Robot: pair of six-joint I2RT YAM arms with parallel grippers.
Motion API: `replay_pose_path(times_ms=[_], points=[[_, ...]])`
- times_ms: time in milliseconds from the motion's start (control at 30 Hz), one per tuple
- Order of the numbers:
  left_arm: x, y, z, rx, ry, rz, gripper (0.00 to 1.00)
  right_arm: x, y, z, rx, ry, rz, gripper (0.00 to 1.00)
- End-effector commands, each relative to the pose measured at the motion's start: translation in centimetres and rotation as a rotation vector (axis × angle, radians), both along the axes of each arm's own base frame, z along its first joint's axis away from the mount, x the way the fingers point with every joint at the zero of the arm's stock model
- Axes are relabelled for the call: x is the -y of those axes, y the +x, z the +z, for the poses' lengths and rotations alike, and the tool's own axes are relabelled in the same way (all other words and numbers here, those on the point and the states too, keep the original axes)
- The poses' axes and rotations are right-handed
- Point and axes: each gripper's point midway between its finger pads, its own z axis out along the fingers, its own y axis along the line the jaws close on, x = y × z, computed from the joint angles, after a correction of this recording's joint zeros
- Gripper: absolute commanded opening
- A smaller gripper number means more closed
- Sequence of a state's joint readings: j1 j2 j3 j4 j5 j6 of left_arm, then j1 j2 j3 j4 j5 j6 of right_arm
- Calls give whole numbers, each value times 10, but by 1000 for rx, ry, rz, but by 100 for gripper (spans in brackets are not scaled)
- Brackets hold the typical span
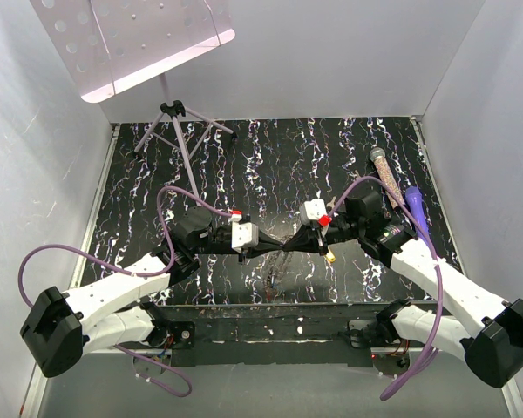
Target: Put the keys on the keyring
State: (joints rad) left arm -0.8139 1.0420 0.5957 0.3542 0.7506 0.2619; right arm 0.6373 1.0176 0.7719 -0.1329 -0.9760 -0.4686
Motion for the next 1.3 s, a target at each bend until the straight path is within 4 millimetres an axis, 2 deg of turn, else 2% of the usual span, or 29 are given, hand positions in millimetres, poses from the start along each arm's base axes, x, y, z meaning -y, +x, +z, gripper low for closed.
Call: replay_pose_path(times_ms=[0,500,900,1133,1267], points=[[2,-5,22,53,-38,-39,0,1,-6,15,34,22,28,1],[1,-7,22,44,-16,-52,1,5,-9,13,29,0,34,1],[1,-8,21,28,1,-55,10,6,-9,13,14,-9,26,1],[2,-8,20,16,7,-60,10,6,-9,13,10,-8,27,1],[2,-7,19,13,13,-52,16,6,-10,14,5,-7,27,1]])
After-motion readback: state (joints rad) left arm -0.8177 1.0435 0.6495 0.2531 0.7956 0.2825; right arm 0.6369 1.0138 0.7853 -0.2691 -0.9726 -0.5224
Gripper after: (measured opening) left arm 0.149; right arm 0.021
